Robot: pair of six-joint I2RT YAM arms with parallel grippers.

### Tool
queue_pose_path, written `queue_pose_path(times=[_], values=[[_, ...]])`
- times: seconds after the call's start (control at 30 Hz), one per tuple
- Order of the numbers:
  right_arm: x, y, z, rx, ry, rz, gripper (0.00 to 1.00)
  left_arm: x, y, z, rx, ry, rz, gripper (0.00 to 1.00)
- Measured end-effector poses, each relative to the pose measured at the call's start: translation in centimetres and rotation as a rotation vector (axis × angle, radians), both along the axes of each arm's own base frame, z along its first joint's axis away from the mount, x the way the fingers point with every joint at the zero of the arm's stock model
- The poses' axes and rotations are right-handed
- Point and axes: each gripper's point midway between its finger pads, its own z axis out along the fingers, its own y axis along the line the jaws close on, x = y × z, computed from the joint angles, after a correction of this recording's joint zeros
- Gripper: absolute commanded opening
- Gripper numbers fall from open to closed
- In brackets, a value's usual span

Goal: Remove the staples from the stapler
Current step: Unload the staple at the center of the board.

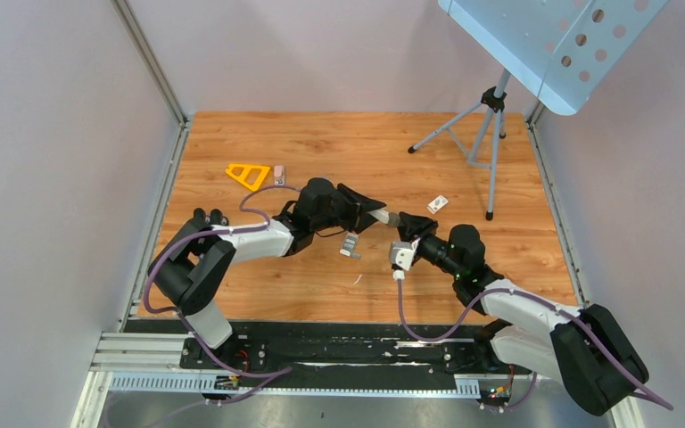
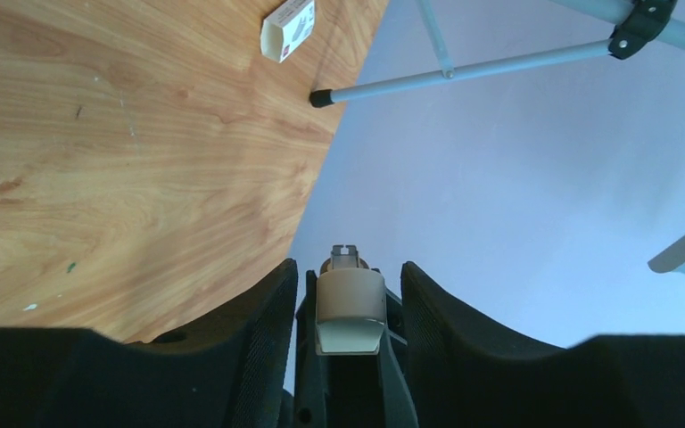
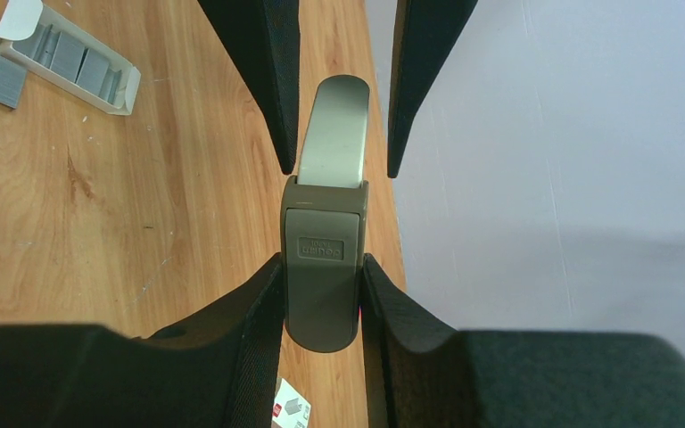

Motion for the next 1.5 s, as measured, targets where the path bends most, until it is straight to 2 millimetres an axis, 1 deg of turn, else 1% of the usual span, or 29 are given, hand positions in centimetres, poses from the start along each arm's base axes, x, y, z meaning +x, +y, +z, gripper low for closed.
queue_pose_path(times=[0.03,0.2,0.23,0.33,0.4,0.5,0.57,0.67,0.73,0.77,0.83,0.97,1.03,1.07,1.13,1.2,1.3,1.33,1.4,1.5], values=[[0.0,0.0,0.0,0.0,0.003,0.0,0.03,0.0,0.0,0.0,-0.01,-0.005,0.0,0.58],[-0.2,-0.1,0.1,0.005,0.008,0.0,0.02,0.0,-0.1,0.6,-0.031,-0.048,-0.009,0.65],[-0.2,-0.1,0.0,0.005,0.011,0.0,0.02,0.0,-0.1,0.6,-0.032,-0.063,-0.012,0.68],[-0.4,-0.1,-0.2,0.009,0.033,-0.002,0.02,-0.3,0.2,0.3,-0.031,-0.106,-0.018,0.71],[-0.7,-0.2,-0.4,0.011,0.055,-0.001,0.02,-0.6,0.9,-0.5,-0.015,-0.131,-0.018,0.71],[-1.2,-0.3,-0.8,0.023,0.103,-0.002,0.01,-0.9,2.5,-1.5,0.042,-0.169,-0.014,0.72],[-1.6,-0.3,-1.1,0.029,0.151,-0.001,0.01,-0.7,3.8,-1.1,0.097,-0.222,-0.005,0.77],[-1.7,-0.1,-1.0,0.048,0.231,-0.003,0.01,-0.3,5.8,1.2,0.194,-0.35,0.019,0.82],[-1.7,-0.1,-0.8,0.069,0.298,-0.011,0.01,-0.3,7.1,3.4,0.271,-0.462,0.026,0.89],[-1.7,-0.1,-0.7,0.084,0.334,-0.016,0.01,-0.4,7.7,4.6,0.31,-0.524,0.03,0.9],[-1.7,-0.3,-0.6,0.12,0.41,-0.031,0.01,-0.7,9.1,6.7,0.389,-0.642,0.037,0.99],[-1.7,-0.8,-0.7,0.183,0.579,-0.052,0.01,-1.4,11.7,9.9,0.527,-0.846,0.058,1.0],[-1.7,-0.9,-0.9,0.208,0.668,-0.05,0.01,-2.0,12.7,10.9,0.565,-0.929,0.074,1.0],[-1.9,-0.8,-1.0,0.219,0.711,-0.046,0.01,-2.4,13.3,11.1,0.58,-0.965,0.083,1.0],[-2.3,-0.6,-1.3,0.231,0.774,-0.037,0.01,-3.0,14.1,10.6,0.601,-1.01,0.09,1.0],[-2.9,-0.4,-1.7,0.239,0.828,-0.026,0.01,-3.5,14.6,9.2,0.626,-1.033,0.074,1.0],[-3.7,-0.2,-2.3,0.25,0.904,-0.014,0.02,-4.1,14.4,7.3,0.644,-1.04,0.013,1.0],[-4.0,0.0,-2.4,0.253,0.924,-0.005,0.02,-4.3,14.2,6.9,0.641,-1.045,-0.008,1.0],[-4.7,0.3,-2.2,0.263,0.964,0.027,0.02,-4.5,13.6,6.9,0.623,-1.065,-0.038,1.0],[-5.8,1.1,-1.6,0.28,1.018,0.088,0.02,-5.1,12.3,7.5,0.566,-1.12,-0.089,1.0]])
